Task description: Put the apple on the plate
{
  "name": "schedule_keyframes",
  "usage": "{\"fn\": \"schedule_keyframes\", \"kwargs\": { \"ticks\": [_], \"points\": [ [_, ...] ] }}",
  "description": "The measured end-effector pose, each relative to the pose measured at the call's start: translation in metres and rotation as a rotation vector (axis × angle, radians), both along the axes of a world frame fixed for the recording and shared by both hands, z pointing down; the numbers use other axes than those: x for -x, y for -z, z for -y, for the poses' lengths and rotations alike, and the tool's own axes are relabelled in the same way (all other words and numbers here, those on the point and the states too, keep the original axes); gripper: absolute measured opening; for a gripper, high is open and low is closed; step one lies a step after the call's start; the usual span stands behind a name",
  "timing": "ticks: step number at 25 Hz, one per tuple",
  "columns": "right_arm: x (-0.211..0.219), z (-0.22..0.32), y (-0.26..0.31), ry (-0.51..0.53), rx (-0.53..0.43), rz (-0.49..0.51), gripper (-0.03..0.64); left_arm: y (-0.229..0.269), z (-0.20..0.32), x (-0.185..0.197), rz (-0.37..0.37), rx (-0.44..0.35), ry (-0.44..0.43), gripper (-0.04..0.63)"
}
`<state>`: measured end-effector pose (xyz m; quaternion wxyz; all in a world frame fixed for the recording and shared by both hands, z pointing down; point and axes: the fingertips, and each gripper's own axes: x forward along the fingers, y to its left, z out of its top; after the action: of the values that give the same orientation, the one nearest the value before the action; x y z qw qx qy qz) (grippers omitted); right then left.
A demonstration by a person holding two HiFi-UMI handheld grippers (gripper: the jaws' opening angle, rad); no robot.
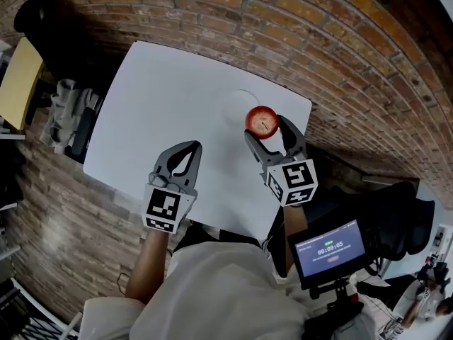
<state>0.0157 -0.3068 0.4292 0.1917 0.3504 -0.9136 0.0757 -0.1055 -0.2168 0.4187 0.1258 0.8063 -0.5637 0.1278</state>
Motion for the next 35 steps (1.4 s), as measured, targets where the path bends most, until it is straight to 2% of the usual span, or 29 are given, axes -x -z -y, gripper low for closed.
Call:
{"fn": "schedule_keyframes", "kwargs": {
  "ticks": [7,16,24,35],
  "points": [
    [0.013,0.022,-0.03,0.034,0.028,-0.014,0.348,-0.016,0.016,-0.002,-0.023,0.028,0.024,0.005],
    [0.016,0.047,-0.087,0.064,0.093,-0.083,0.348,-0.047,0.024,0.002,-0.034,0.088,0.059,0.005],
    [0.03,0.065,-0.123,0.063,0.153,-0.07,0.348,-0.068,0.027,0.006,-0.047,0.124,0.069,0.005],
    [0.036,0.079,-0.166,0.065,0.181,-0.11,0.348,-0.084,0.03,0.009,-0.031,0.162,0.072,0.006]
  ]
}}
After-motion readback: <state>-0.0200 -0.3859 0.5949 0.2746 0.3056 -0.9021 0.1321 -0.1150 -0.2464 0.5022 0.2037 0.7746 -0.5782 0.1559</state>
